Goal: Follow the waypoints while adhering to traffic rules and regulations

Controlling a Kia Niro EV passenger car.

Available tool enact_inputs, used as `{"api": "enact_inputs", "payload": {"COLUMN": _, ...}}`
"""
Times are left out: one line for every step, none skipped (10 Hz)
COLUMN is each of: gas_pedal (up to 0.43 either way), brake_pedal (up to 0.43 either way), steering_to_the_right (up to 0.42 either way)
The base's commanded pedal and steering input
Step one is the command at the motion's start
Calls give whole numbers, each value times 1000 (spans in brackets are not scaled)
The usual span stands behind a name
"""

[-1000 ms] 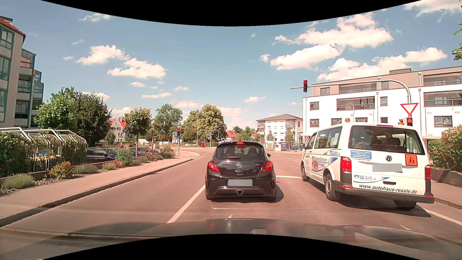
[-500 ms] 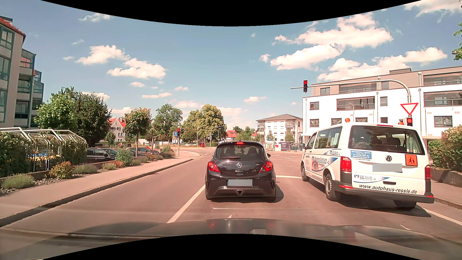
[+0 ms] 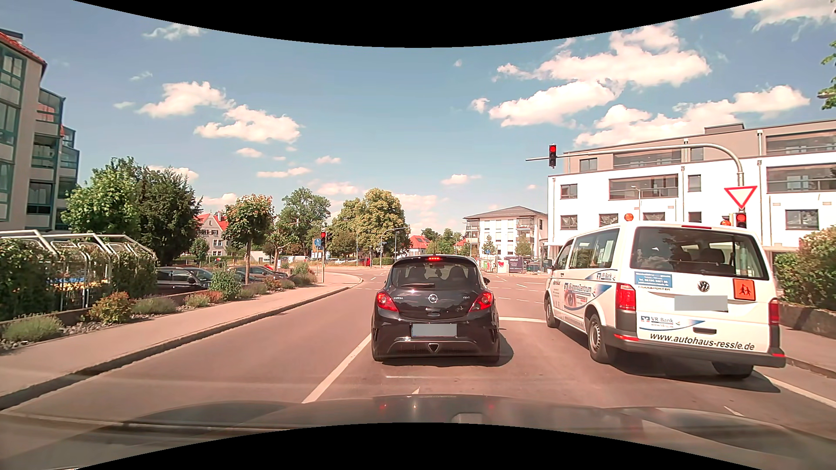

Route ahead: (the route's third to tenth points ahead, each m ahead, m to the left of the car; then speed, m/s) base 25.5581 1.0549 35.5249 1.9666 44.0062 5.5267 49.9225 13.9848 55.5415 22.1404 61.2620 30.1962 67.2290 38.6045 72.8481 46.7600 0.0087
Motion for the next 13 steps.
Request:
{"api": "enact_inputs", "payload": {"gas_pedal": 0, "brake_pedal": 494, "steering_to_the_right": 12}}
{"api": "enact_inputs", "payload": {"gas_pedal": 0, "brake_pedal": 494, "steering_to_the_right": 12}}
{"api": "enact_inputs", "payload": {"gas_pedal": 0, "brake_pedal": 488, "steering_to_the_right": 12}}
{"api": "enact_inputs", "payload": {"gas_pedal": 0, "brake_pedal": 488, "steering_to_the_right": 12}}
{"api": "enact_inputs", "payload": {"gas_pedal": 0, "brake_pedal": 488, "steering_to_the_right": 12}}
{"api": "enact_inputs", "payload": {"gas_pedal": 0, "brake_pedal": 470, "steering_to_the_right": 12}}
{"api": "enact_inputs", "payload": {"gas_pedal": 0, "brake_pedal": 457, "steering_to_the_right": 12}}
{"api": "enact_inputs", "payload": {"gas_pedal": 0, "brake_pedal": 457, "steering_to_the_right": 12}}
{"api": "enact_inputs", "payload": {"gas_pedal": 0, "brake_pedal": 457, "steering_to_the_right": 12}}
{"api": "enact_inputs", "payload": {"gas_pedal": 0, "brake_pedal": 457, "steering_to_the_right": 12}}
{"api": "enact_inputs", "payload": {"gas_pedal": 0, "brake_pedal": 463, "steering_to_the_right": 12}}
{"api": "enact_inputs", "payload": {"gas_pedal": 0, "brake_pedal": 457, "steering_to_the_right": 12}}
{"api": "enact_inputs", "payload": {"gas_pedal": 0, "brake_pedal": 457, "steering_to_the_right": 12}}
